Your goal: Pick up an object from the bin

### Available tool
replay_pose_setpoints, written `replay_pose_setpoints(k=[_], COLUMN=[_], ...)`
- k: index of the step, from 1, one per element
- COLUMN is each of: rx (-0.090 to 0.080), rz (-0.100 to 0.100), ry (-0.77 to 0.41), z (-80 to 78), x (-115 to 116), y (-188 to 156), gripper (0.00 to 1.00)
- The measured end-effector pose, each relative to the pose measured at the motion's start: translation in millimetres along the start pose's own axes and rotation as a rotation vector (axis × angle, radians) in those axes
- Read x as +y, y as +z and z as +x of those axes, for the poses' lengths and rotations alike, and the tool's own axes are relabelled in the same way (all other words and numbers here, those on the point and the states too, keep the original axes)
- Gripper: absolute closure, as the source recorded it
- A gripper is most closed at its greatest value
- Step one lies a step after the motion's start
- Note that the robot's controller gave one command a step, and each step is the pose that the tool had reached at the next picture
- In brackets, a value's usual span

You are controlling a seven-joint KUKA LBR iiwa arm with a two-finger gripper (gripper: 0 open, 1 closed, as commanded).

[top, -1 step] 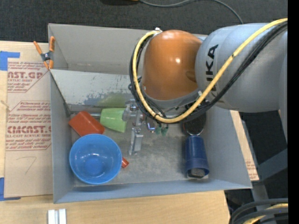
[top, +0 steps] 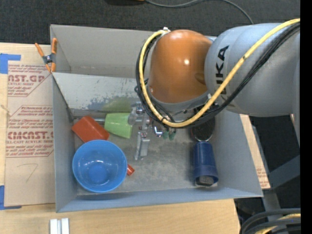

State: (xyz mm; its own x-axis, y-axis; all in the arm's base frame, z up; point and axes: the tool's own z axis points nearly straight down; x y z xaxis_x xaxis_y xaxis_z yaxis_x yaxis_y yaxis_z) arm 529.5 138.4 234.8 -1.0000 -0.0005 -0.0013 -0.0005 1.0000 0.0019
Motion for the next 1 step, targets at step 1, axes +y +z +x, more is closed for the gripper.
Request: replay_pose_setpoints(k=[1], rx=[-0.003], rz=[-0.003], ry=[-0.06], z=[37.1], x=[42.9], y=[133.0], gripper=[0.0])
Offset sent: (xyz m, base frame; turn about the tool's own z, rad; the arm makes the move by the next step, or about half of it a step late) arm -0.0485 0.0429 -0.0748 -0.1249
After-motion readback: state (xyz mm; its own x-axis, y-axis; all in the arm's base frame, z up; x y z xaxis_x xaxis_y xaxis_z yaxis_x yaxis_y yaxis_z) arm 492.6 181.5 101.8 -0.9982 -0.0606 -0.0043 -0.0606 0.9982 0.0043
